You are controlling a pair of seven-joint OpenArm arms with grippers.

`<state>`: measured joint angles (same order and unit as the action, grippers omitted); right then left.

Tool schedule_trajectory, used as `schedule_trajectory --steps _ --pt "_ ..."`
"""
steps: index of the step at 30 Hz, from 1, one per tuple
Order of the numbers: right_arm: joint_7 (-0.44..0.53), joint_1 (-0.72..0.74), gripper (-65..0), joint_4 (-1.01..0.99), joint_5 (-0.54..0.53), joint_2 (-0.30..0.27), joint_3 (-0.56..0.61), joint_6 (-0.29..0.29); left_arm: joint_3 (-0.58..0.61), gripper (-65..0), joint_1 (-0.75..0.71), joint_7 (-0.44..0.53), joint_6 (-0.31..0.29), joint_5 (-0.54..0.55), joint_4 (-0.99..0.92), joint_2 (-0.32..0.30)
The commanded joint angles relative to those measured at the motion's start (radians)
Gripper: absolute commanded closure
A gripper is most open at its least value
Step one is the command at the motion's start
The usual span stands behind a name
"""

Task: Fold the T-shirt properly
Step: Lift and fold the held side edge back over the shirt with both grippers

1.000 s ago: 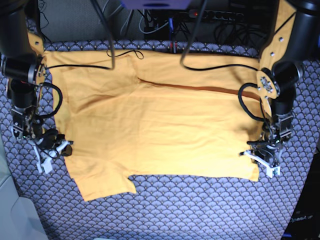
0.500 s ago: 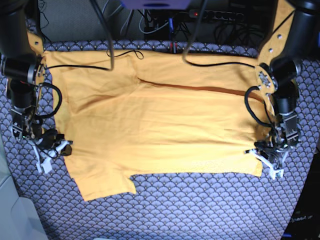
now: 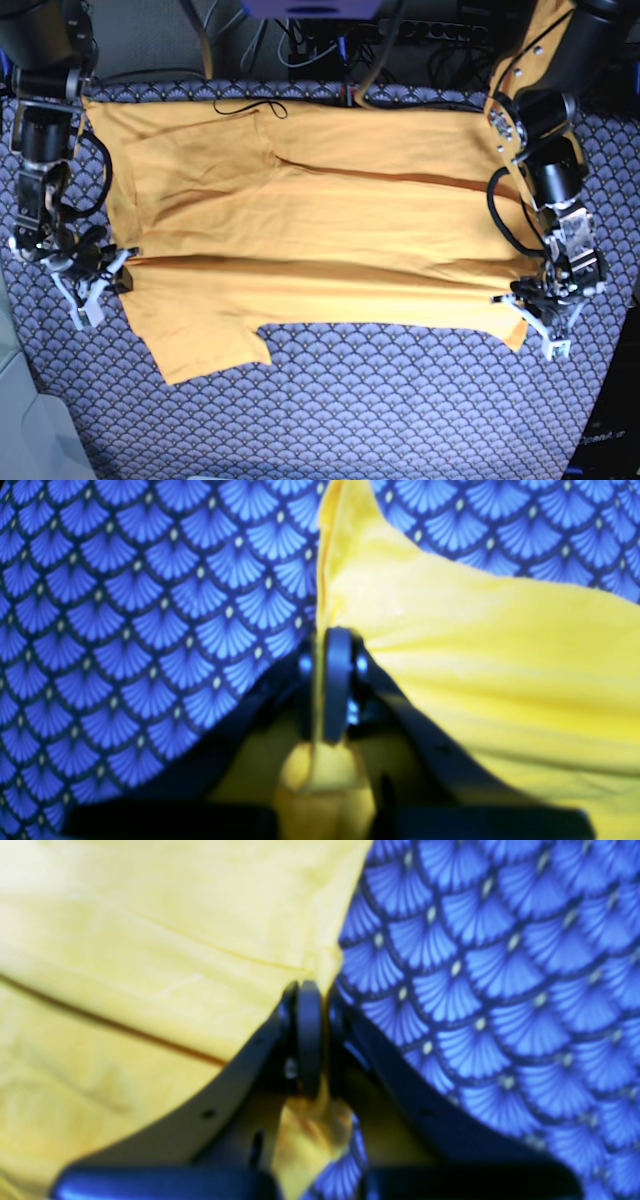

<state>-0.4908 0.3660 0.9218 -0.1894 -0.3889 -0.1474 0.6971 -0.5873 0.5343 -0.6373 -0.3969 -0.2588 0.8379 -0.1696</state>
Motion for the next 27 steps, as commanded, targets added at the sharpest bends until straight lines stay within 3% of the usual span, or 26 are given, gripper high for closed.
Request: schedule_trajectory --steps 1,8,11,18,27 --pt "0.004 -0.003 0.0 0.073 -0.009 -0.022 -0.005 0.001 -0.003 0.0 0.034 0.010 0.005 0.002 0.019 -0.020" --pt "-0.093 -0.140 0.0 0.388 -0.009 -0.020 -0.005 0.001 -0.006 0.0 0.010 -0.002 0.005 0.002 0.039 -0.018" --pt "-0.108 -0.192 0.0 0.468 -0.009 -0.020 -0.034 0.001 -0.006 0.0 -0.036 -0.071 0.003 0.005 0.142 -0.015" --pt "-0.108 -0.295 0.0 0.570 -0.008 0.025 -0.134 0.001 -0.006 0.0 -0.127 -0.186 -0.119 0.002 0.386 0.032" --pt "-0.108 -0.467 0.0 0.738 -0.002 0.072 -0.235 0.001 -0.007 0.0 -0.256 -0.226 -0.129 0.002 0.530 0.032"
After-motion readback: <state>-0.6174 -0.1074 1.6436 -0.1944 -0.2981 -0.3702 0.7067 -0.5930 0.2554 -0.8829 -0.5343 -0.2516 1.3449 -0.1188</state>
